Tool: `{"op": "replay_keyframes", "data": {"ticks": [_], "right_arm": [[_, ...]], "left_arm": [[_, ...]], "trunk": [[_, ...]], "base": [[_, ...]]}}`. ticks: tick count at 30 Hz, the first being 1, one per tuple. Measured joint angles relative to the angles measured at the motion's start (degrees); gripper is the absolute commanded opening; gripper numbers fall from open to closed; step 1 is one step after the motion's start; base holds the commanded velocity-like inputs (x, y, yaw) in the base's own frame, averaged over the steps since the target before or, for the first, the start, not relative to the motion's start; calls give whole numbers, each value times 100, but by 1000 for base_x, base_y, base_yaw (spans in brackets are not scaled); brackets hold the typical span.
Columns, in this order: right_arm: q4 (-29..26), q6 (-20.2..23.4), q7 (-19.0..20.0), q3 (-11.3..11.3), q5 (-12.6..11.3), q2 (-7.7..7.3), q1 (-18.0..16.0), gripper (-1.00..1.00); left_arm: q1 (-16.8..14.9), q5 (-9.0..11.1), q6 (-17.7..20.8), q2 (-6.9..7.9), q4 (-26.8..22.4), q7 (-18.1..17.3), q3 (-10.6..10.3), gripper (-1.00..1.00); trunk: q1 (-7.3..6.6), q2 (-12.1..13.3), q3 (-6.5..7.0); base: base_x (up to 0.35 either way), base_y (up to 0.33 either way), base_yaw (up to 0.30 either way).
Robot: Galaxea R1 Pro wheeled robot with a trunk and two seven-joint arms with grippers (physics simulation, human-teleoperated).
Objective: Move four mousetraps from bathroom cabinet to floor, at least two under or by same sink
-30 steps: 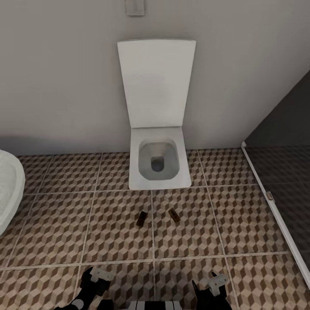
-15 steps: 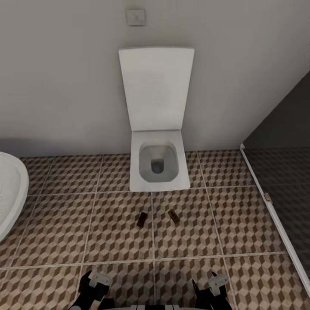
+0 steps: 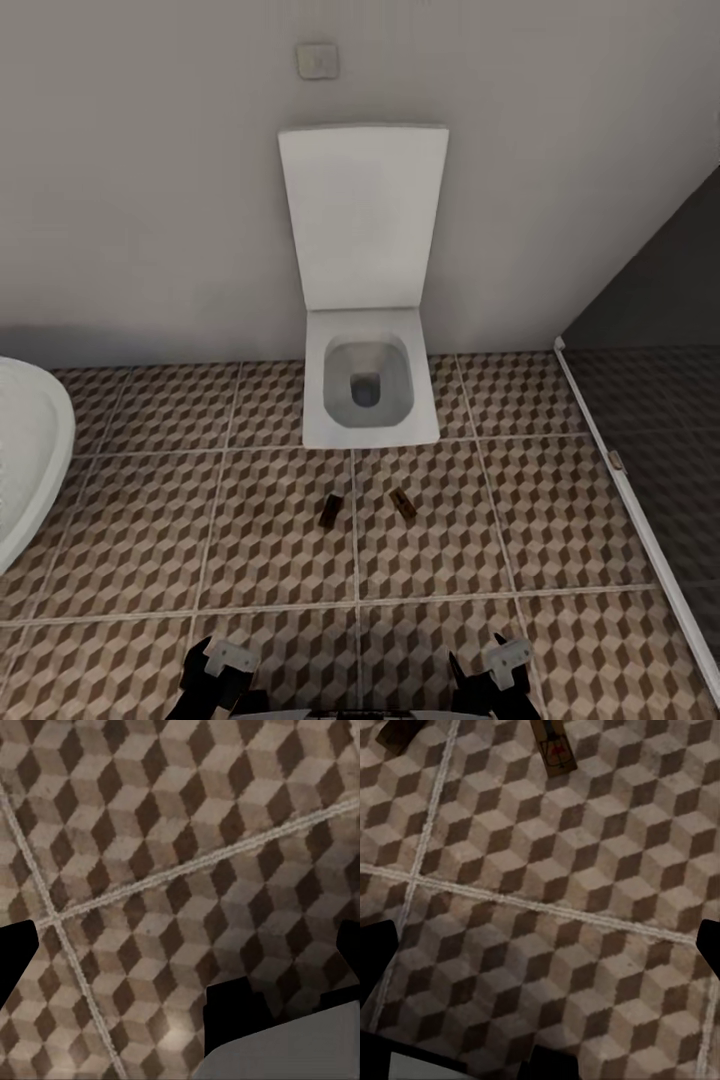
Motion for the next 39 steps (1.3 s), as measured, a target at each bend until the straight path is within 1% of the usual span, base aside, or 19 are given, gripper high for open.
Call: {"op": "replay_keyframes", "data": {"ticks": [8, 17, 23, 27, 39], "right_arm": [[14, 23, -36, -9, -5, -7, 0, 100], [128, 35, -226, -28, -46, 0, 0, 100], [159, 36, -261, -48, -222, 4, 0, 100], [162, 36, -264, -52, -273, 3, 0, 100], [164, 37, -270, -47, -297, 6, 0, 100]], "left_arm": [[12, 0, 0, 3, 0, 0, 3, 100], [13, 4, 0, 9, 0, 0, 5, 100], [18, 3, 0, 9, 0, 0, 2, 100], [16, 2, 0, 9, 0, 0, 1, 100], [19, 0, 0, 1, 0, 0, 0, 100]], "trunk": [[-176, 321, 144], [-374, 682, 317], [-505, 923, 470], [-593, 1083, 577], [-857, 1565, 902]], "base": [[0, 0, 0], [0, 0, 0], [0, 0, 0], [0, 0, 0], [0, 0, 0]]}}
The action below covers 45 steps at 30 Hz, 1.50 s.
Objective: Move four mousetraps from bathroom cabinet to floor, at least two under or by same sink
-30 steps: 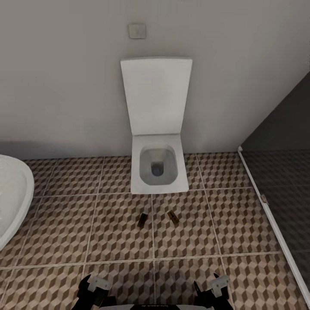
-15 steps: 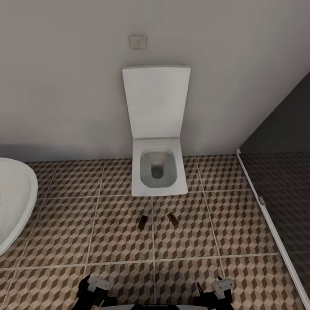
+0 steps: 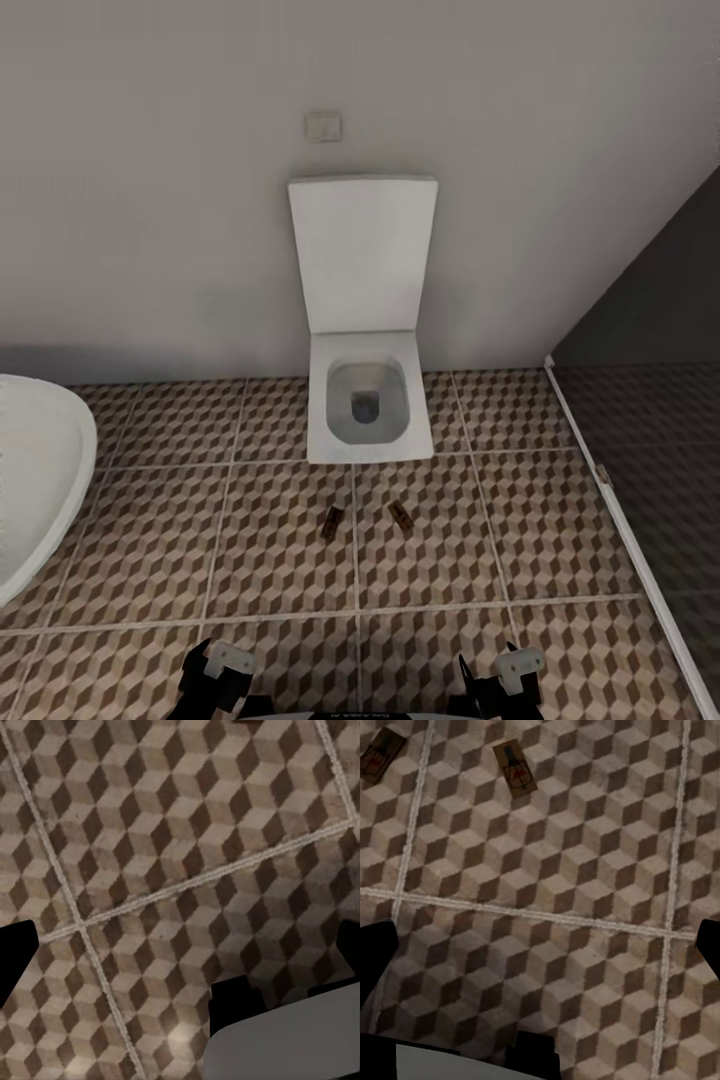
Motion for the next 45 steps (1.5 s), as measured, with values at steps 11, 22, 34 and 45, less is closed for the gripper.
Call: {"op": "replay_keyframes", "data": {"ticks": [11, 22, 34, 45], "right_arm": [[0, -1, 3, -1, -1, -4, 0, 100], [0, -6, 1, -6, -1, -6, 0, 100], [23, -7, -4, -6, -1, -6, 0, 100], [44, -9, -4, -9, -1, -6, 0, 100]], "left_arm": [[3, 1, 0, -1, 0, 0, 0, 100], [11, 3, 0, -1, 0, 0, 0, 100], [22, 4, 9, -1, -1, 1, 0, 100], [22, 4, 9, -1, -1, 1, 0, 100]], "trunk": [[-242, 441, 298], [-483, 883, 564], [-747, 1364, 829], [-989, 1806, 1121]], "base": [[0, 0, 0], [0, 0, 0], [0, 0, 41], [0, 0, 79]]}}
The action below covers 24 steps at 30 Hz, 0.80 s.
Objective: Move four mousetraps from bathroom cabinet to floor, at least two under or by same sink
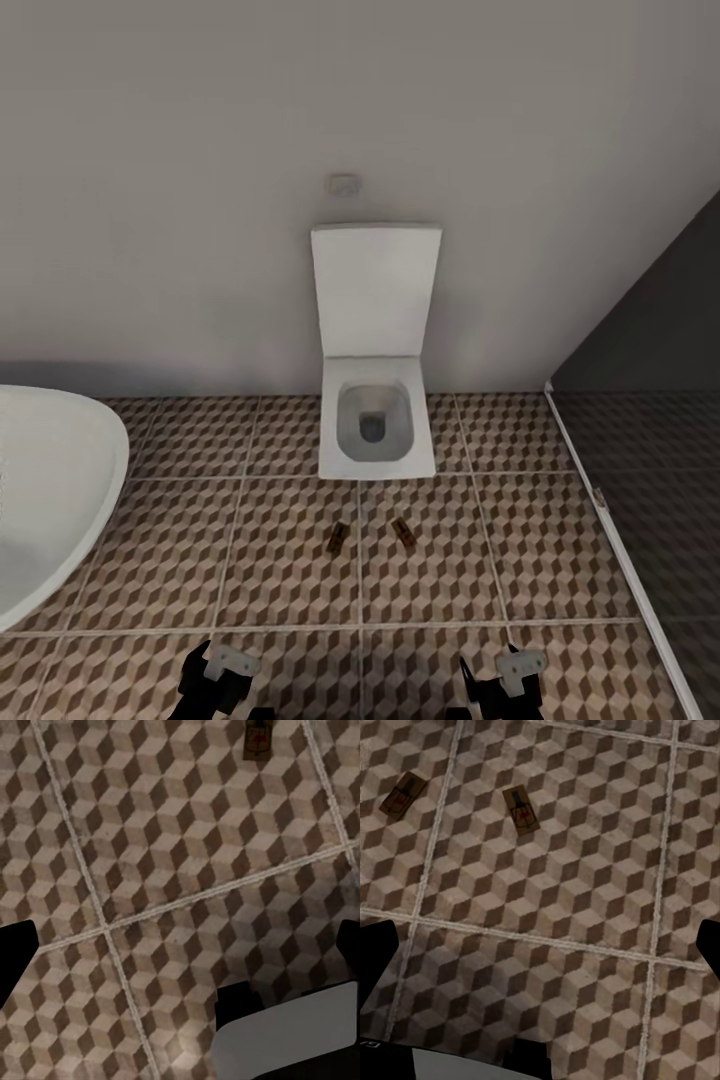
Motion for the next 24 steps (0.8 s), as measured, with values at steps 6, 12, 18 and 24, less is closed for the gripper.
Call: {"op": "replay_keyframes", "data": {"ticks": [6, 12, 18, 24], "right_arm": [[2, 0, 0, 0, 0, 0, 0, 100], [5, 0, 0, 0, 0, 0, 0, 100], [9, 0, 0, 4, 0, 0, 0, 100], [9, 0, 0, 0, 0, 0, 0, 100]], "left_arm": [[5, -2, 0, 0, 0, 0, 0, 100], [7, 0, 0, 0, 0, 0, 0, 100], [8, -1, 0, 0, 0, 0, 0, 100], [9, 0, 0, 0, 0, 0, 0, 100]], "trunk": [[-132, 241, 160], [-264, 482, 319], [-396, 723, 479], [-528, 963, 638]], "base": [[0, 0, 78], [0, 0, 78], [0, 0, 78], [0, 0, 78]]}}
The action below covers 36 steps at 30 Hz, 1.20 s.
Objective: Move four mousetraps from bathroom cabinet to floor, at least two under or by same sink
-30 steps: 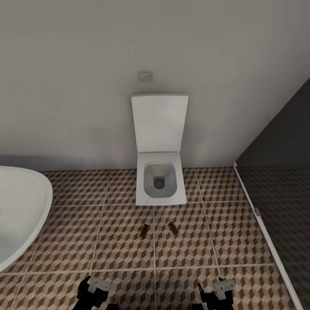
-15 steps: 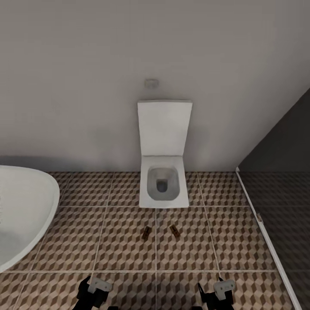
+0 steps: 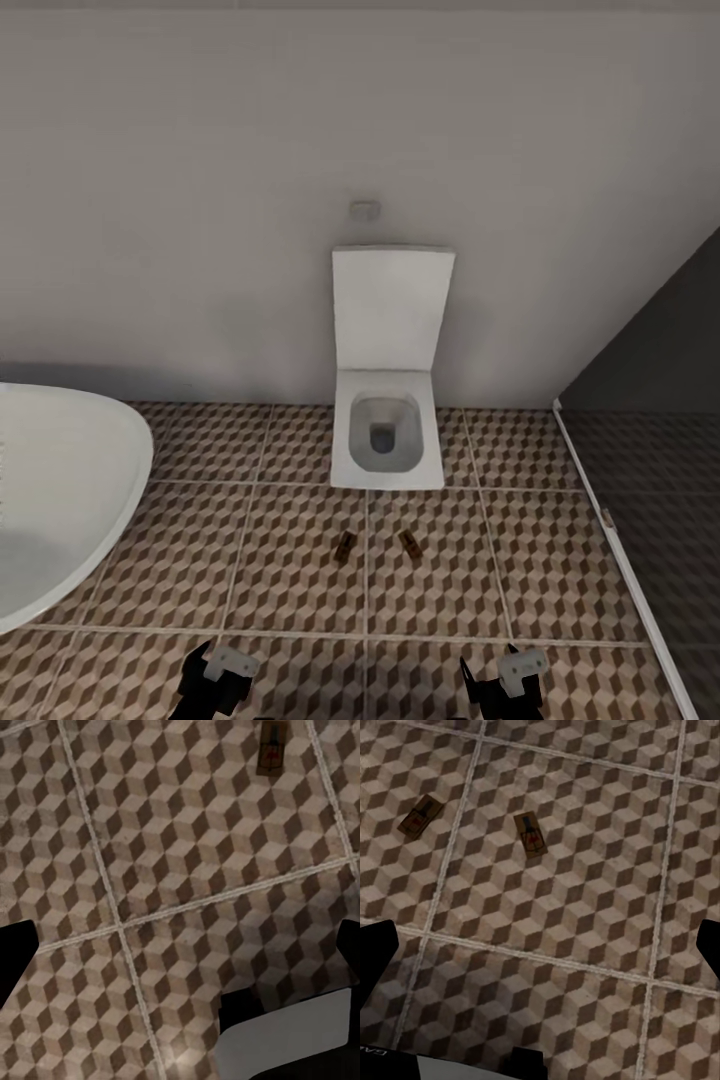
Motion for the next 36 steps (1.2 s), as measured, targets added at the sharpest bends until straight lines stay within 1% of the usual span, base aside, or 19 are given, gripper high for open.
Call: {"op": "replay_keyframes", "data": {"ticks": [36], "right_arm": [[-1, 1, 0, 9, 0, 0, 1, 100]], "left_arm": [[0, 0, 18, -9, 0, 0, 0, 100]], "trunk": [[-792, 1446, 974]], "base": [[0, 0, 7]]}}
